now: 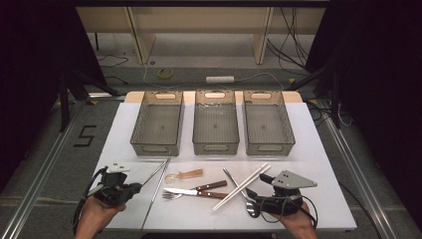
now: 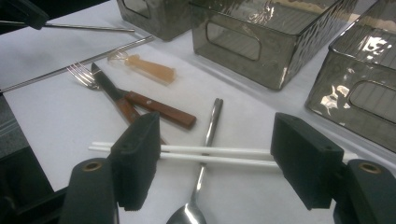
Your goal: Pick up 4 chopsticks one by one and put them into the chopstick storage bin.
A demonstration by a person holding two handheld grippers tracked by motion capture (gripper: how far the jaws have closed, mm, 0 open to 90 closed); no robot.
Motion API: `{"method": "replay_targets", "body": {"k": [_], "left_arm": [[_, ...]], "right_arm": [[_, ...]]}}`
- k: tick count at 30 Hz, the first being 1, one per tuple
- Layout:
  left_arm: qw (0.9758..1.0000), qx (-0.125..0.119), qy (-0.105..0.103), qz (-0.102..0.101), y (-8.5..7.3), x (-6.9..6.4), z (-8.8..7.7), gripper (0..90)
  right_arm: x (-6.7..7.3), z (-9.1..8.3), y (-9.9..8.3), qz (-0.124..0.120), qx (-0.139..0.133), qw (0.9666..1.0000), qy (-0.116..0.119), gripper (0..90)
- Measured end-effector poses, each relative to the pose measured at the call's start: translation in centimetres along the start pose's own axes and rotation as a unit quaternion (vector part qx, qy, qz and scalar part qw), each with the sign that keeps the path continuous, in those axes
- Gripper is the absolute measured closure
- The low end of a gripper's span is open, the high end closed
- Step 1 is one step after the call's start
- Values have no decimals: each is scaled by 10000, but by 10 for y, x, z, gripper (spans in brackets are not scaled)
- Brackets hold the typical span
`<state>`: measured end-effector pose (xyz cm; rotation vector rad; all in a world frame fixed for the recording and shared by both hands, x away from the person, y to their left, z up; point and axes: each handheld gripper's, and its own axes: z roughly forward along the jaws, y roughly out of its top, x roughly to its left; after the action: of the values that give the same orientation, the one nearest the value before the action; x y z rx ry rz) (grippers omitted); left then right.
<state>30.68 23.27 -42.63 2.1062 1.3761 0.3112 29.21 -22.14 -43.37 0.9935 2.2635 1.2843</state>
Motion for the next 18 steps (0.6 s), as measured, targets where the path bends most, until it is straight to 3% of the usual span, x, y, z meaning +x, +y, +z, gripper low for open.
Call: {"method": "replay_targets", "body": {"k": [4,7,9,18], "left_arm": [[10000,-53,-54,9,1,0,-2,856],[9996,-181,-226,-16,5,-2,-5,856],[9995,-250,-200,62,9,-4,-9,856],[9974,-630,-310,165,48,-8,-16,856]], "right_arm": [[0,1,0,23,-12,10000,5,341],[0,1,0,18,13,10000,-4,341],[0,1,0,35,-4,10000,0,341],[-2,1,-1,55,-5,10000,-24,341]]}}
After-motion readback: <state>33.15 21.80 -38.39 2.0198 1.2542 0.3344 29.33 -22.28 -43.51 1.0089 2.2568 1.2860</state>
